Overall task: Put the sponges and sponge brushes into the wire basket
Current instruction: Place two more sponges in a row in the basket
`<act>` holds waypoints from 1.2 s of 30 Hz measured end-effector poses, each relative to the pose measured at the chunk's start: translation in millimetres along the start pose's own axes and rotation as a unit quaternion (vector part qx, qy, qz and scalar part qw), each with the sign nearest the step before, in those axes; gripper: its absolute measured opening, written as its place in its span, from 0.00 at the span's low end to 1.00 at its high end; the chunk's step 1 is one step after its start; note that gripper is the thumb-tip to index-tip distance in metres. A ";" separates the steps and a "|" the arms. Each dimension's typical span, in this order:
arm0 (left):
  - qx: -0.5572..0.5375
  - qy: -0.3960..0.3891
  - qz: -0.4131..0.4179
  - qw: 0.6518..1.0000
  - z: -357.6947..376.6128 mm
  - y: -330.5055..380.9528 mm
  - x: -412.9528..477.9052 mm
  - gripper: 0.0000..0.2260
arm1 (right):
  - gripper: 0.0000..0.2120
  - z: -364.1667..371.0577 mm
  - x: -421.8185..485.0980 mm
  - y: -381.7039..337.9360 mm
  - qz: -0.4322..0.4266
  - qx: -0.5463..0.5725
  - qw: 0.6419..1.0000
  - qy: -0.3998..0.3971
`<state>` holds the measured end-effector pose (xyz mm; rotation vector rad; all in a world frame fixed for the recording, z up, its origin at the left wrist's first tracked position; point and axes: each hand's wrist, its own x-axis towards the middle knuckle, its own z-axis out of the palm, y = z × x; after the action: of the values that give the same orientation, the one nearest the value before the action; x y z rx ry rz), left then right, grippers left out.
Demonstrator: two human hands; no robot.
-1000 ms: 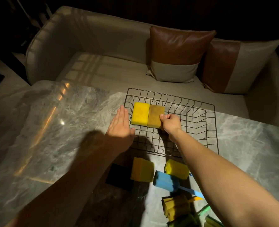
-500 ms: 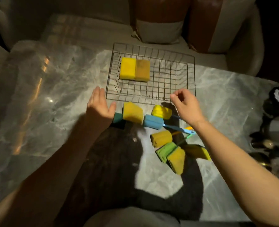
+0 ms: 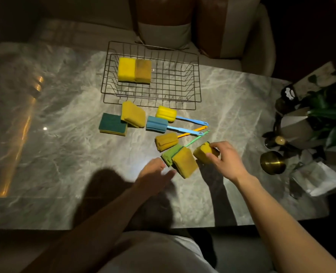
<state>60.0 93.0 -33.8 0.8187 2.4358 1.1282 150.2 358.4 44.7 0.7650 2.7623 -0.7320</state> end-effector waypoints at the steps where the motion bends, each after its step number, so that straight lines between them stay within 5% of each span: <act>1: -0.024 -0.040 -0.060 0.997 9.4 10.8 3.2 0.15 | 0.20 2.1 -2.6 3.6 -0.005 0.011 1.000 -0.006; 4: -0.071 -0.089 -0.220 0.969 36.3 34.3 12.1 0.19 | 0.27 9.1 -4.5 13.8 -0.002 0.010 1.000 -0.009; 16: -0.141 0.083 -0.332 0.929 71.5 54.3 36.2 0.13 | 0.27 31.5 36.5 18.6 0.034 0.122 0.991 0.047; 26: -0.076 0.122 -0.247 0.958 52.4 50.5 54.1 0.16 | 0.20 35.8 65.5 12.7 0.107 0.270 0.949 0.125; 36: -0.075 0.119 -0.145 0.979 -61.9 51.6 94.8 0.05 | 0.10 -7.5 99.1 -14.3 0.008 0.259 0.955 0.145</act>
<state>-27.1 143.0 39.7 0.2819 2.5124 1.3367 58.0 394.5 27.6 1.0600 2.8297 -1.4854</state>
